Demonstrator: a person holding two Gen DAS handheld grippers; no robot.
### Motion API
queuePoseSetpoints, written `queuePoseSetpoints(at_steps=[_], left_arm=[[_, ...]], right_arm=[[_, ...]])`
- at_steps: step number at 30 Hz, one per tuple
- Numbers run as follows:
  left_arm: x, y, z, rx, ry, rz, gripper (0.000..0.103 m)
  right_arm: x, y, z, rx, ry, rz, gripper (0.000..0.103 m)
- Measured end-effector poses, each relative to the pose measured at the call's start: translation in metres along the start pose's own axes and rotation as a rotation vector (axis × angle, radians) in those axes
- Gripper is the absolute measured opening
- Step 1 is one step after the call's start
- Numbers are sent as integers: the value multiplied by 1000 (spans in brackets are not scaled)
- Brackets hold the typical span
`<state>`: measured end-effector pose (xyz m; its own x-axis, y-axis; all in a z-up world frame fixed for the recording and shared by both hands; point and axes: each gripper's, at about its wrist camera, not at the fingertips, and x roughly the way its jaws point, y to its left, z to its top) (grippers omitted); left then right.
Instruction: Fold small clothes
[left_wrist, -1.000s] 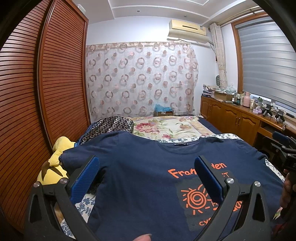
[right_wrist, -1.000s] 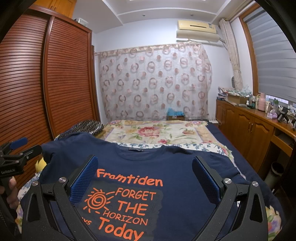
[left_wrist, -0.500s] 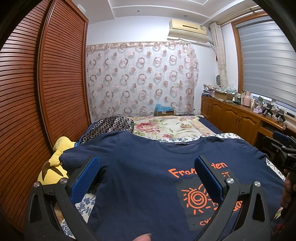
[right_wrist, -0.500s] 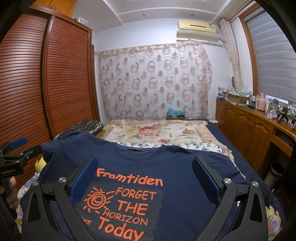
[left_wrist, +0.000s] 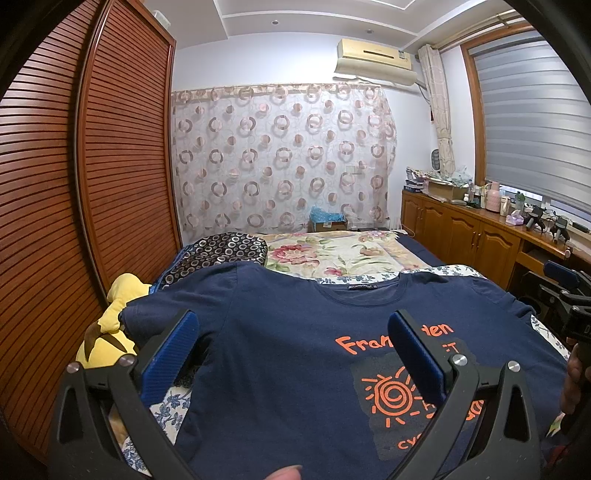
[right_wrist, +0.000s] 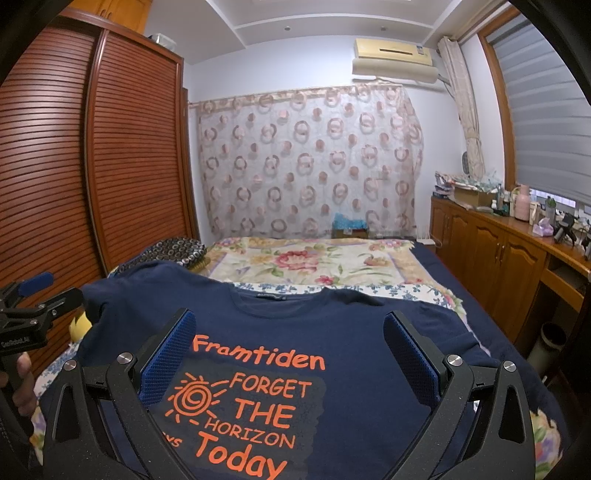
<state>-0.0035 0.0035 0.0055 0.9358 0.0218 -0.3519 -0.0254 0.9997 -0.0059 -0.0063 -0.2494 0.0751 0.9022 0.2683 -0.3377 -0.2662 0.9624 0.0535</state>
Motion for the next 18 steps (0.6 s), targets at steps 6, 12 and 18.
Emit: queuePoseSetpoints(at_steps=[6,12,18], left_arm=[[0,0,0,1,-1,0,103],[-1,1,2,1,-3,0,103],[-1,0,2,2,-3,2,103]], right_arm=[[0,0,0,-1,1,-1,103],[0,0,0,-2,1,0,103],[0,0,0,-2,1,-1,103]])
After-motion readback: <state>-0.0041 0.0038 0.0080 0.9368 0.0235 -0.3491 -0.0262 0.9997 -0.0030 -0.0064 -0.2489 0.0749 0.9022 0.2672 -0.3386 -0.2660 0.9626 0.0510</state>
